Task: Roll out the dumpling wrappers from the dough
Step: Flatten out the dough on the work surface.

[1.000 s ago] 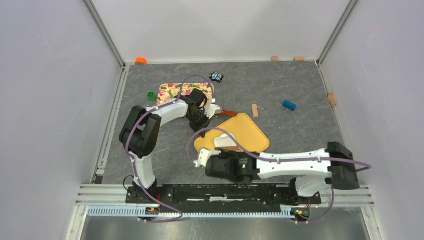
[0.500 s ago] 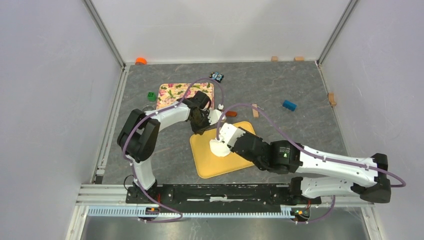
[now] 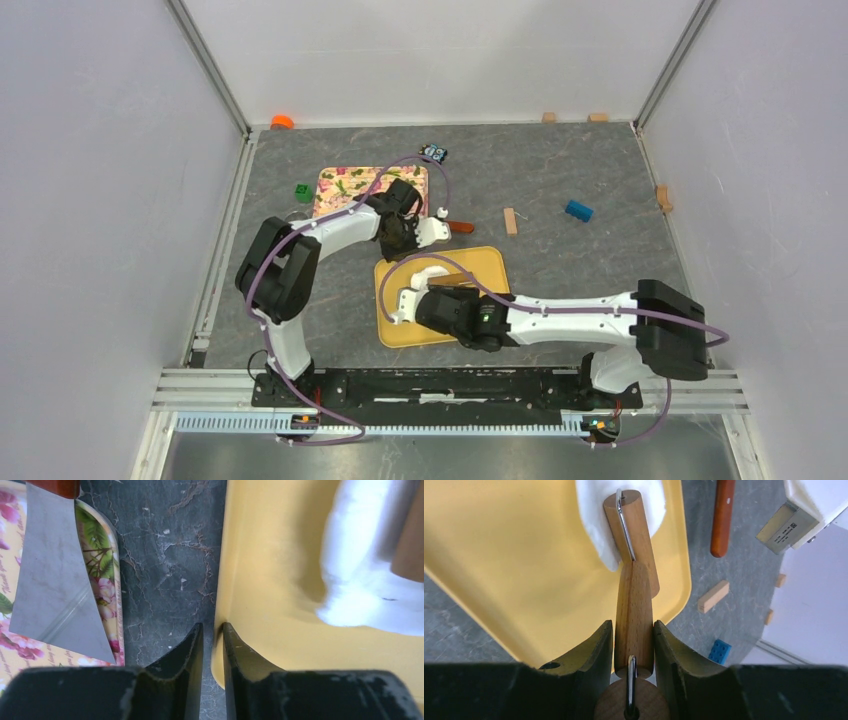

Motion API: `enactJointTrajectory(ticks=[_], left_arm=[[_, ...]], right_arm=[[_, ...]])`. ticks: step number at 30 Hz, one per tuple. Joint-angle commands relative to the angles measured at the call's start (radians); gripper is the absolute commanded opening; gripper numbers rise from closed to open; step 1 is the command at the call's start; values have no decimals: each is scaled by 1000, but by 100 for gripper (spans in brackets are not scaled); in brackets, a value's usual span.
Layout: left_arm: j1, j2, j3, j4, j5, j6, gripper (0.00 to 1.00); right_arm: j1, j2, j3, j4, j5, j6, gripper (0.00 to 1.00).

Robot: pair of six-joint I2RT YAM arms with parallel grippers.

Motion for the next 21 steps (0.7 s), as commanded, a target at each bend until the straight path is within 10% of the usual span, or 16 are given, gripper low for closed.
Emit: enactJointTrajectory(ticks=[1, 21], left_arm=[[20, 14, 15, 14, -21, -58, 28], [52, 2, 117, -80, 35, -228, 30]], right_arm=[[30, 28, -11, 72, -38, -36, 0], [133, 24, 105, 40, 128, -77, 0]])
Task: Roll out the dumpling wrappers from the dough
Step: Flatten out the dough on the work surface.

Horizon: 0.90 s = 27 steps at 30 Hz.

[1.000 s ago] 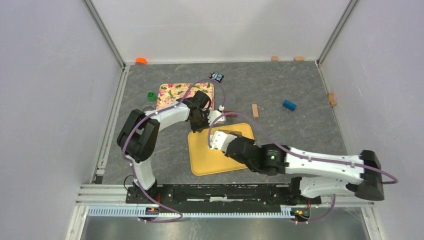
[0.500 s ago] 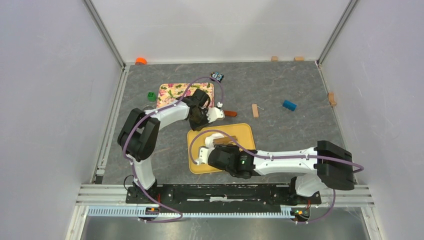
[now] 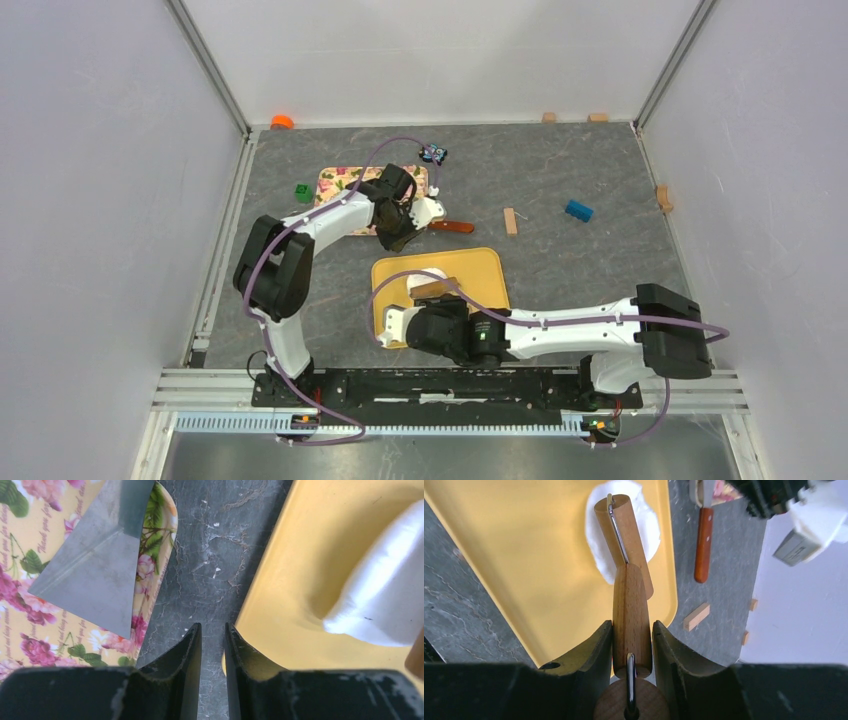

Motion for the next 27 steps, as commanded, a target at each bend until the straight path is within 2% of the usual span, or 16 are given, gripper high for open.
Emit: enactJointTrajectory(ticks=[1, 10, 14, 20, 24, 27], left_arm=[[10, -1, 13, -19, 6, -68, 31], [46, -8, -60, -51, 15, -157, 34], [55, -9, -107, -55, -19, -157, 34], [54, 25, -135, -56, -20, -157, 31], [54, 41, -161, -40, -22, -148, 28], [53, 34, -171, -19, -28, -151, 27]], right_arm=[[10, -4, 83, 7, 60, -43, 0], [-28, 107, 163, 39, 66, -88, 0], [-64, 158, 149, 69, 19, -85, 0], [-70, 244, 122, 21, -21, 6, 0], [-63, 241, 106, 3, -45, 79, 0], [-69, 244, 123, 20, -10, 76, 0]])
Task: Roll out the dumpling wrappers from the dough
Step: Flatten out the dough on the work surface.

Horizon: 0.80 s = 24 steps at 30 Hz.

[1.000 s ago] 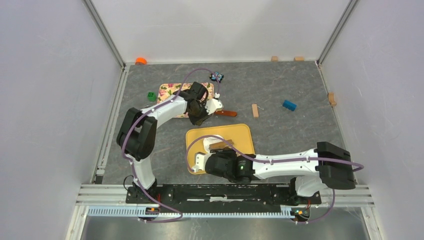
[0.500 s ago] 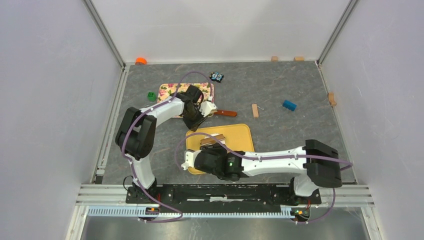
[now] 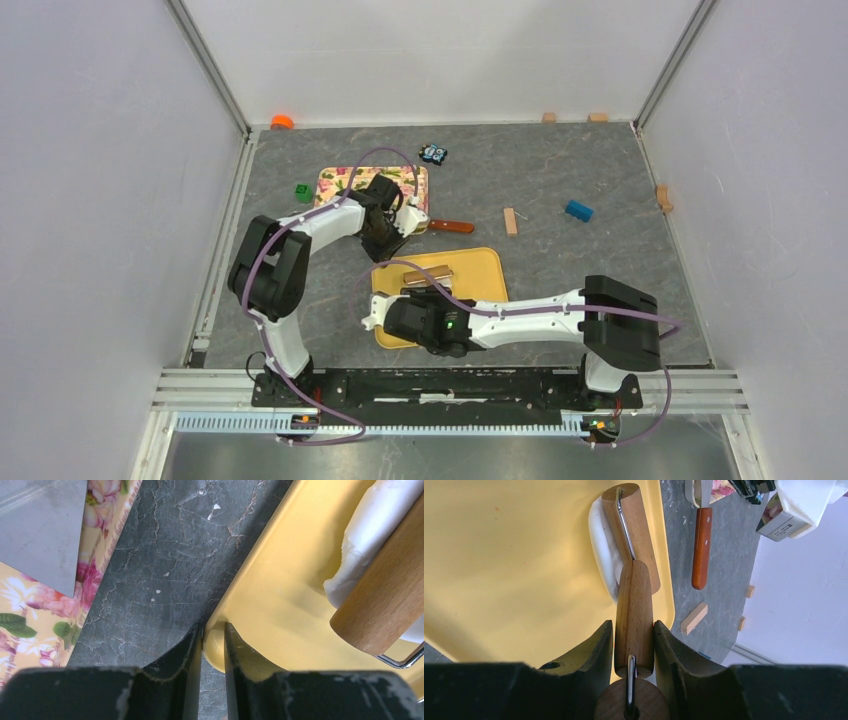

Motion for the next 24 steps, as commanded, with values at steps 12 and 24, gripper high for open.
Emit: enactJointTrajectory(ticks=[12, 24], left_arm=[[-8, 43, -69, 40, -17, -12, 10], [-24, 82, -92, 73, 25, -1, 2]], right_arm=[[-31, 93, 88, -50, -17, 78, 0], [-18, 57, 91, -155, -107, 105, 0]])
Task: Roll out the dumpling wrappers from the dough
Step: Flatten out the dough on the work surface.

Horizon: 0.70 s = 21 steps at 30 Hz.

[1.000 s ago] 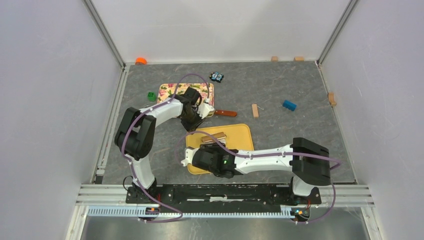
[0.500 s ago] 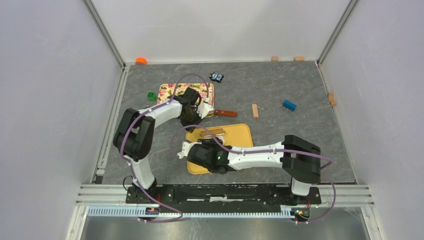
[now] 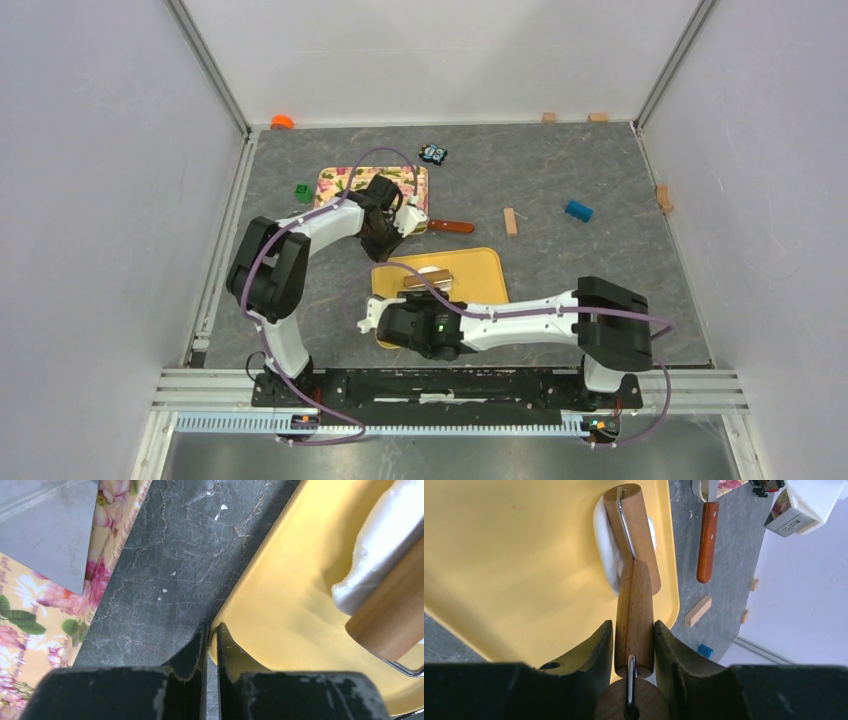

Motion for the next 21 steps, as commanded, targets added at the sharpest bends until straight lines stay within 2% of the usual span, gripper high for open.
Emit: enactJointTrajectory(ticks=[1, 8, 15, 21], left_arm=[[-24, 86, -84, 55, 37, -4, 2], [-25, 81, -91, 72, 31, -2, 2], [-24, 69, -108, 94, 32, 5, 2], [-25, 68, -108, 93, 32, 6, 2]], right_arm=[[-75, 34, 39, -35, -141, -3, 0], [-106, 157, 203, -141, -119, -23, 0], [-5, 87, 164, -290, -105, 92, 0], [-46, 82, 164, -239, -120, 48, 0]])
